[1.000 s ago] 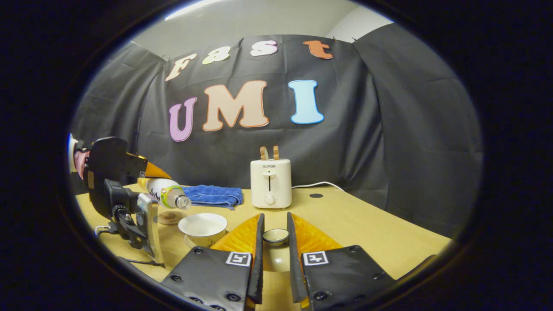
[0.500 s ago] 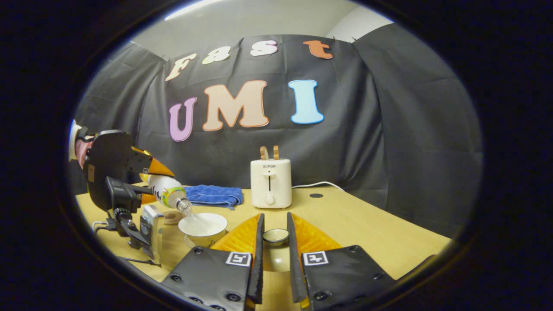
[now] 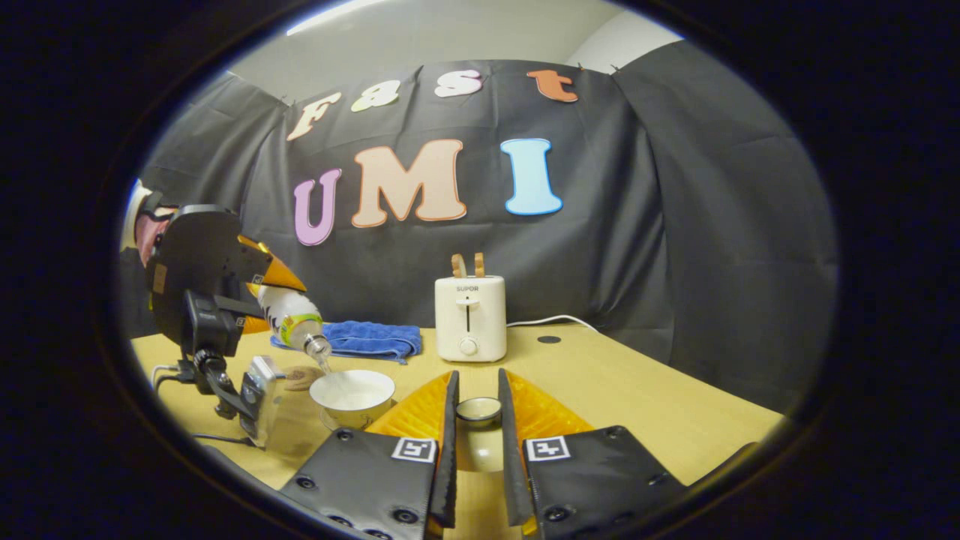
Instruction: Open the teacup lid with one hand, grasp the water bottle and pour water into the teacup with the other hand; after pouring, place the water bottle on the coaster and then close the teacup lid.
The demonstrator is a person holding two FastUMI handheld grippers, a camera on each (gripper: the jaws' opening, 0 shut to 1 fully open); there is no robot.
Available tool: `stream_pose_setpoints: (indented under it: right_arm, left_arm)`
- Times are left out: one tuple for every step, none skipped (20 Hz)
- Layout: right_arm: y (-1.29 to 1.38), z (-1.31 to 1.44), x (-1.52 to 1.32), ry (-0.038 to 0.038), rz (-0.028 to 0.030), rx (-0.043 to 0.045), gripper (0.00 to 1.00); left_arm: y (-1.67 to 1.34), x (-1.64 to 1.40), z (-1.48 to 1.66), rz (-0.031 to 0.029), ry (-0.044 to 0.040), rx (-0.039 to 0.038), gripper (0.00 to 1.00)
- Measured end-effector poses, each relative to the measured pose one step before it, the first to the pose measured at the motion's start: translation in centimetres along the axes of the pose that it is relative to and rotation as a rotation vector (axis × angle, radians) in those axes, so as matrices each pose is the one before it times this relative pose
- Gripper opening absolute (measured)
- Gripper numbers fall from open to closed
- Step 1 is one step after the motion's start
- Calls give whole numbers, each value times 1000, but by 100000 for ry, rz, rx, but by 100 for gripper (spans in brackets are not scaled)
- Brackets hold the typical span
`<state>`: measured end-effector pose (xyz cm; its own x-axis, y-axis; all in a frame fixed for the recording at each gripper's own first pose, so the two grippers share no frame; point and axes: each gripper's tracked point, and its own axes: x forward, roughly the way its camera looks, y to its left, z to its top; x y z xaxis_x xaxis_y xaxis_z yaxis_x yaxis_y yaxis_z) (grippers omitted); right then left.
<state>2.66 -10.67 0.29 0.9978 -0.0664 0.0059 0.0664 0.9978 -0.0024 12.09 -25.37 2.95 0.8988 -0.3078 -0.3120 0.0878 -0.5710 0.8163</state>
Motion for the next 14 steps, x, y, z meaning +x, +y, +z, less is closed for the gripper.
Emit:
stream_pose_setpoints:
  right_arm:
    - [-13,55,21,-28,0,11,28]
    - [28,-62,14,-12,-7,-22,29]
    - [0,14,4,-3,-12,27,29]
    - [-8,-20,25,-1,4,-16,29]
    - [4,12,13,90,0,10,28]
    - [3,-14,-68,-33,23,-3,28]
    - [3,30,-2,-44,127,-16,28]
    - [13,-44,64,62,56,25,28]
    - [-10,52,-31,-35,49,-18,28]
    - [37,-9,27,-34,2,17,28]
    - [21,30,22,23,17,-20,28]
    - [-20,-52,-20,-18,5,5,28]
    - [-9,47,-5,-43,-7,7,28]
    - [33,-44,-25,24,9,-21,28]
  left_arm:
    - [308,-82,-19,206,-23,1363,53]
    - [250,-30,-10,288,36,1315,53]
    - [277,-131,-70,346,215,1166,53]
    - [195,11,56,131,-19,938,53]
    - [115,-19,-228,-6,415,919,53]
    - [59,56,-33,-114,210,1005,53]
    - [118,-99,12,142,261,967,53]
    - [26,10,-2,180,166,876,53]
    - [185,-27,-1,455,38,740,53]
    - [139,54,130,563,-123,600,53]
    - [65,-211,29,631,-305,101,53]
    - [16,-33,123,350,-492,-474,53]
    - [74,-97,56,-36,-673,-1515,53]
    - [-298,122,67,-624,-758,-3071,53]
